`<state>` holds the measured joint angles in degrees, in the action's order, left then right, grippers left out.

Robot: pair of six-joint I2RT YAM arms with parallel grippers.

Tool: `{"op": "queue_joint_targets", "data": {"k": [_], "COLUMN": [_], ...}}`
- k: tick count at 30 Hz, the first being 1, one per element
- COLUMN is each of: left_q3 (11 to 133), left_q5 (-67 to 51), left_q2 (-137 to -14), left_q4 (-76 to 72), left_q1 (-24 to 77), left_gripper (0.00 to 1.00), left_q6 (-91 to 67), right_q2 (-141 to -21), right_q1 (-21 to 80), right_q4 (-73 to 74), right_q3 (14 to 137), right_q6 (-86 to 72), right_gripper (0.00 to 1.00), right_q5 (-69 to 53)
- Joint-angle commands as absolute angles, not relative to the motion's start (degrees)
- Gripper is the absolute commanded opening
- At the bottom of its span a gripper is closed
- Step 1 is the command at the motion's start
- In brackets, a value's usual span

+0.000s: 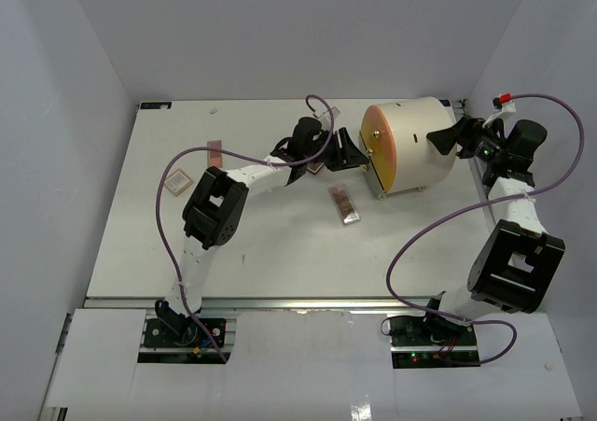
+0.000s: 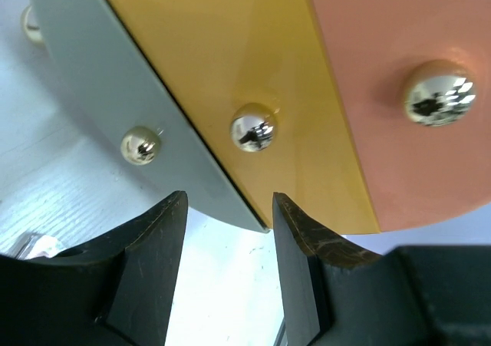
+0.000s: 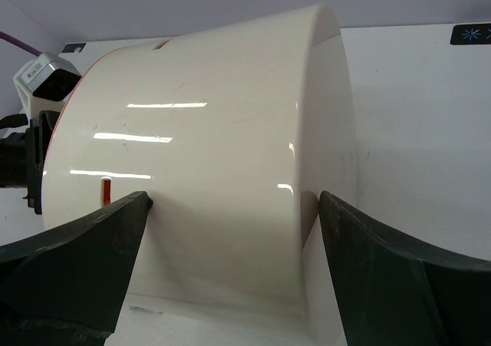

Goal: Organize the makeup

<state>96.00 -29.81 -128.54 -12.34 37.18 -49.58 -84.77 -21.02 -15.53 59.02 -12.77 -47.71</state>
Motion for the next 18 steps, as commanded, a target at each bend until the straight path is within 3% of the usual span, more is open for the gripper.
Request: {"op": "queue_joint_targets", "data": {"k": [1,18], "left_q3": [95.1,101.0], "left_q5": [-31.2,-32.1], "left_q2": [-127.4,-136.1], "left_q4": [-16.4,-17.1], "left_q1": [36.4,35.8], "left_gripper": [0.56,0.54], "left_q6": [-51.7,-54.5], "right_q2": [-82.4,-81.7], "right_q1": [-21.1,-21.5], "right_q4": [-14.1,-16.2], "right_q3": [57.7,56.1], "right_q6": [-9.4,-7.5], "right_gripper": [0.97,0.98], "right_q5": [-50.5,-54.4]}}
